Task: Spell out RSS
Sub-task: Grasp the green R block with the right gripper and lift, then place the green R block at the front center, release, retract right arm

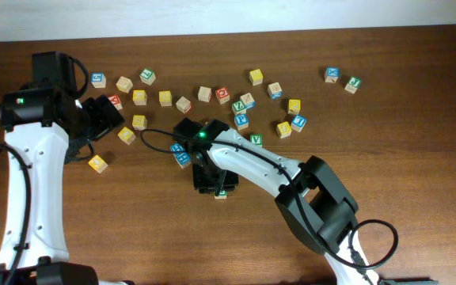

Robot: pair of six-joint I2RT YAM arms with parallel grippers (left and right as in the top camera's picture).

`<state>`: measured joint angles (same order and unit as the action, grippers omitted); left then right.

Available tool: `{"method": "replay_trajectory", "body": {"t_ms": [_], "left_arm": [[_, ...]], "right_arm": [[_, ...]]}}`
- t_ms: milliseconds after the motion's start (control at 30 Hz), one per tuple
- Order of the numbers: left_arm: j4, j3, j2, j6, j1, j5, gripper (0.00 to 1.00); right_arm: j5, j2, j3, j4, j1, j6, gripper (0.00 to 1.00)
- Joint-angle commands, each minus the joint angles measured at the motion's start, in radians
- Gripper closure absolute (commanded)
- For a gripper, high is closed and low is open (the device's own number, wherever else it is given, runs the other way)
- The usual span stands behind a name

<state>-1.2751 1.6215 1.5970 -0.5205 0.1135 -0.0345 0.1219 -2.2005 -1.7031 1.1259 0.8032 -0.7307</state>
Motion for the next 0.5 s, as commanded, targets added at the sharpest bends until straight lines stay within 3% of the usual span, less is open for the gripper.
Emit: {"method": "replay_trajectory", "body": {"t_ms": [0,267,467], "left_arm": [[0.001,0.005,-0.006,-0.002,0.003,-0.011,0.01],[0.001,0.005,-0.006,-0.002,0.003,-0.011,0.01],[0.001,0.005,-0.006,-0.002,0.003,-0.011,0.01]], "right_arm": [[0.001,-0.002,0.026,0.000,0.002,-0.003,0.64],[-0.004,-0.002,0.038,-0.052,-0.008,-0.003,0.80],[0.011,-0.002,0.037,-0.109,-0.090,0.146,0.80]]}}
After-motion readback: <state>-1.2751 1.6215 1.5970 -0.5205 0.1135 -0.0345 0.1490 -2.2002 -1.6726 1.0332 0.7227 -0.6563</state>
